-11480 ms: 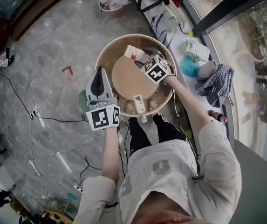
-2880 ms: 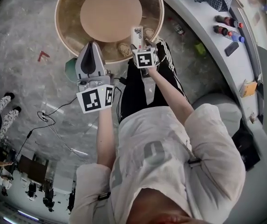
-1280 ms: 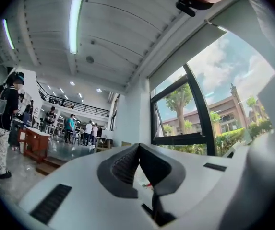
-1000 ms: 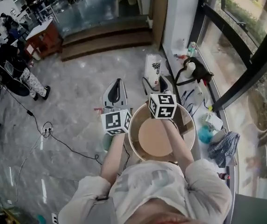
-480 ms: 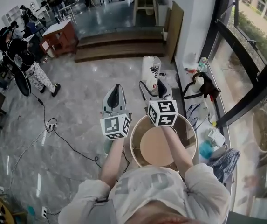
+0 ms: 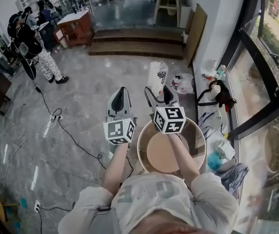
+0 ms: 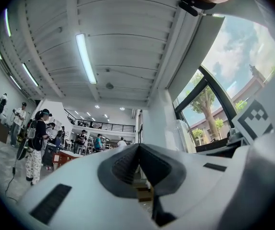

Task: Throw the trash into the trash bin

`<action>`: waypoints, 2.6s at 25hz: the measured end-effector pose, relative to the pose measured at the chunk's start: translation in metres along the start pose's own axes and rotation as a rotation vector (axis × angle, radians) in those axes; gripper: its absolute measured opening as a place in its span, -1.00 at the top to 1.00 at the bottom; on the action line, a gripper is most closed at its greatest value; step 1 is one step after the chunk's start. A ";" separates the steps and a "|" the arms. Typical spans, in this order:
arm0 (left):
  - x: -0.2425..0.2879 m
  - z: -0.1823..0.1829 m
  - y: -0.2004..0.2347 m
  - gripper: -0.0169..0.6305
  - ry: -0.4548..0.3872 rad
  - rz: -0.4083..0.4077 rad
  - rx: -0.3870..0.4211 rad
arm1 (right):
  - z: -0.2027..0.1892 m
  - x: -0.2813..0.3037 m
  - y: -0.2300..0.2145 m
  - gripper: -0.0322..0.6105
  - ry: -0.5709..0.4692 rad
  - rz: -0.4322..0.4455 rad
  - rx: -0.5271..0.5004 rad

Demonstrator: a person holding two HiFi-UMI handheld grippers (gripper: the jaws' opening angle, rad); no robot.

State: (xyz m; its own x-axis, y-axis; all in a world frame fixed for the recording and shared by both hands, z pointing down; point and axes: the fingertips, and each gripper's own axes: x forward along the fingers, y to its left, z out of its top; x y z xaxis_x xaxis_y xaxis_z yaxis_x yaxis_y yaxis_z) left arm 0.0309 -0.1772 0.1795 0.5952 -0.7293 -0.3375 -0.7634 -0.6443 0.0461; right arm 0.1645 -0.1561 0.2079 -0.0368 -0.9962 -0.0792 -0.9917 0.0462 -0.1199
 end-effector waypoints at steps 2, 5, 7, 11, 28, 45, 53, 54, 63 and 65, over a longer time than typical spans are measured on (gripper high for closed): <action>-0.009 -0.001 0.014 0.91 -0.002 0.035 0.005 | -0.011 0.009 0.013 -0.02 0.029 0.035 0.000; -0.025 -0.008 0.039 0.91 -0.002 0.098 0.006 | -0.031 0.023 0.034 -0.02 0.077 0.092 0.001; -0.037 -0.011 0.058 0.91 -0.008 0.147 0.005 | -0.044 0.034 0.050 -0.02 0.107 0.128 0.003; -0.069 -0.019 0.099 0.91 0.004 0.247 0.015 | -0.067 0.057 0.077 -0.02 0.168 0.177 -0.001; -0.257 -0.262 0.245 0.91 0.232 0.643 0.028 | -0.436 0.107 0.186 -0.02 0.564 0.469 -0.060; -0.367 -0.424 0.230 0.91 0.445 0.755 -0.112 | -0.718 0.011 0.199 -0.02 0.996 0.447 0.008; -0.375 -0.430 0.231 0.91 0.443 0.787 -0.127 | -0.729 0.007 0.198 -0.03 1.049 0.414 -0.035; -0.376 -0.430 0.231 0.91 0.445 0.789 -0.129 | -0.729 0.006 0.200 -0.04 1.047 0.425 -0.056; -0.365 -0.416 0.228 0.91 0.430 0.776 -0.120 | -0.711 0.012 0.208 -0.06 1.019 0.456 -0.119; -0.361 -0.409 0.229 0.91 0.422 0.775 -0.120 | -0.699 0.015 0.211 -0.06 1.007 0.463 -0.119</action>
State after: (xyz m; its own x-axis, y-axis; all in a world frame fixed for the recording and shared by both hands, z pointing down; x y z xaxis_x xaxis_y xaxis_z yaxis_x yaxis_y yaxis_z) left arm -0.2559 -0.1555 0.6966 -0.0164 -0.9791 0.2028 -0.9727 0.0625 0.2235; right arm -0.1310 -0.2127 0.8728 -0.4356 -0.4920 0.7538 -0.8599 0.4749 -0.1870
